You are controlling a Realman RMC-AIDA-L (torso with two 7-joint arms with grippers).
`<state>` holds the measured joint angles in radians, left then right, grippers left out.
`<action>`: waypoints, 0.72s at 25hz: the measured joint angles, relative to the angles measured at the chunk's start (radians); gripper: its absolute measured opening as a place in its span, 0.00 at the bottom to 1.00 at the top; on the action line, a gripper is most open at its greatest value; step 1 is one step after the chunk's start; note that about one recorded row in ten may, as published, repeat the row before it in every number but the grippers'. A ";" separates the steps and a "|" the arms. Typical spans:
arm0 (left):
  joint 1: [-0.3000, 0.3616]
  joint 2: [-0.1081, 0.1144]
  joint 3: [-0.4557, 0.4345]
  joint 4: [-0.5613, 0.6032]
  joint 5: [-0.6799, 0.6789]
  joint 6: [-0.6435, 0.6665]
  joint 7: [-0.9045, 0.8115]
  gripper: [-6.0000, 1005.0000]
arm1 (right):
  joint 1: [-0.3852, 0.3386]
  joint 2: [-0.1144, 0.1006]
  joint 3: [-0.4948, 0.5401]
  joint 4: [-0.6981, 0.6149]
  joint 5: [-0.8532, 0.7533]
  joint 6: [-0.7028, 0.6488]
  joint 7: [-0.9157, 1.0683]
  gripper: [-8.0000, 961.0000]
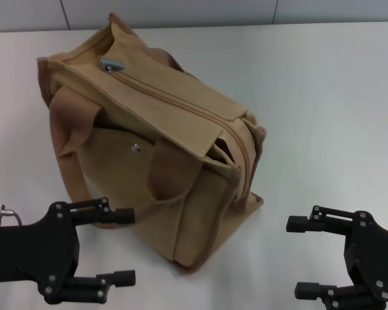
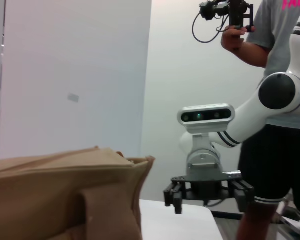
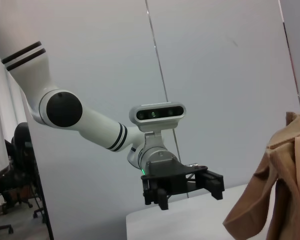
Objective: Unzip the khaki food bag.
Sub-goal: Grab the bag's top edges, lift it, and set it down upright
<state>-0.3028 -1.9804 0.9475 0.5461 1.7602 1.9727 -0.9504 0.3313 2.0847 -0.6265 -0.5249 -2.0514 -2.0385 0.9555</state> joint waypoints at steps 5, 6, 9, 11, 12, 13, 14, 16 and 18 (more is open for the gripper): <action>0.002 0.000 -0.022 0.000 -0.002 0.001 0.002 0.77 | 0.003 0.001 -0.001 0.009 0.001 0.000 -0.001 0.87; 0.002 0.000 -0.022 0.000 -0.002 0.001 0.002 0.78 | 0.004 0.001 -0.001 0.009 0.001 0.000 -0.001 0.87; 0.003 0.000 -0.022 0.000 -0.002 0.001 0.002 0.78 | 0.005 0.001 -0.001 0.009 0.001 0.000 -0.001 0.88; 0.009 0.000 -0.068 0.000 -0.003 0.002 0.009 0.78 | 0.005 0.001 -0.001 0.009 0.001 0.000 -0.001 0.88; 0.013 0.000 -0.090 -0.001 -0.003 0.002 0.016 0.78 | 0.005 0.001 -0.001 0.009 0.001 0.000 -0.001 0.88; 0.021 0.000 -0.130 -0.002 -0.003 0.002 0.029 0.77 | 0.005 0.001 -0.001 0.009 0.001 0.000 -0.001 0.88; 0.038 0.000 -0.202 -0.006 -0.004 0.002 0.056 0.77 | 0.004 0.001 0.000 0.008 0.001 0.004 -0.001 0.88; 0.051 -0.001 -0.266 -0.007 -0.004 -0.001 0.074 0.77 | 0.003 0.001 0.000 0.008 0.001 0.007 -0.001 0.88; 0.070 -0.006 -0.380 -0.008 -0.004 -0.016 0.086 0.77 | 0.000 0.001 0.001 0.008 0.001 0.013 -0.001 0.88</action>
<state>-0.2323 -1.9868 0.5679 0.5378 1.7560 1.9563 -0.8644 0.3310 2.0855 -0.6259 -0.5168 -2.0508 -2.0259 0.9540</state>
